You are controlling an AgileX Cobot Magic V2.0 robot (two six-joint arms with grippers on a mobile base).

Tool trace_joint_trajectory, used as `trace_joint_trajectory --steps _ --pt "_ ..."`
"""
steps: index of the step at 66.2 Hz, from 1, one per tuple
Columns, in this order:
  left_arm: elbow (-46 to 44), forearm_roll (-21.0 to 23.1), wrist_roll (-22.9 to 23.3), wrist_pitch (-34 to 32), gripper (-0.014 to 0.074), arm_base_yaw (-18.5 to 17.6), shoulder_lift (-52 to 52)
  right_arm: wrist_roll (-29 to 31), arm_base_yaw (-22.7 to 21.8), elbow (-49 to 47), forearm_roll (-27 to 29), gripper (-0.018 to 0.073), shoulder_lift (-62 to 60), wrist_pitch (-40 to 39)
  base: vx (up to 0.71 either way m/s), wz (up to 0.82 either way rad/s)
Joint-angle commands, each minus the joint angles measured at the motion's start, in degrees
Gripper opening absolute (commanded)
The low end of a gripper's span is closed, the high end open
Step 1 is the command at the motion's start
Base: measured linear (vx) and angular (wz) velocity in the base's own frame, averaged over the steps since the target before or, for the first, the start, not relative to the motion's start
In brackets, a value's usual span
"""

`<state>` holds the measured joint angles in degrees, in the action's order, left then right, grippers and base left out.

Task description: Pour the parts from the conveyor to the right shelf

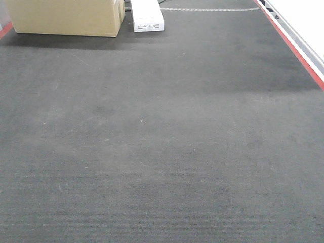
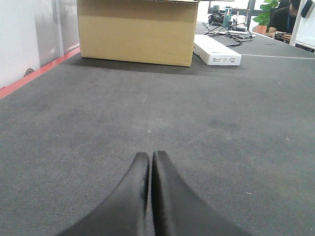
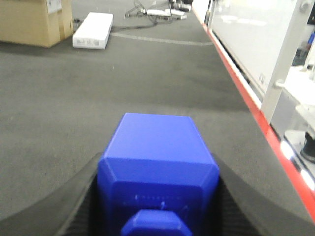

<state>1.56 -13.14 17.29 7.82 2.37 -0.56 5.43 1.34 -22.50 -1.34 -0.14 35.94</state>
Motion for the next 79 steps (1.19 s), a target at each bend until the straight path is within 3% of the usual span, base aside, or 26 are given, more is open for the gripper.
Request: trace_joint_trajectory --steps 1,12,79 --pt "-1.5 0.0 0.2 -3.8 -0.0006 -0.3 -0.9 0.4 -0.3 -1.5 -0.7 -0.0005 1.2 -8.3 0.0 0.0" --pt "-1.5 0.0 0.2 -3.8 -0.0006 -0.3 -0.9 0.4 -0.3 -1.5 -0.7 -0.0005 1.2 -12.4 0.0 0.0" --pt "-1.5 0.0 0.2 -3.8 -0.0006 -0.3 -0.9 0.4 -0.3 -1.5 -0.5 -0.0005 1.2 -12.2 0.0 0.0"
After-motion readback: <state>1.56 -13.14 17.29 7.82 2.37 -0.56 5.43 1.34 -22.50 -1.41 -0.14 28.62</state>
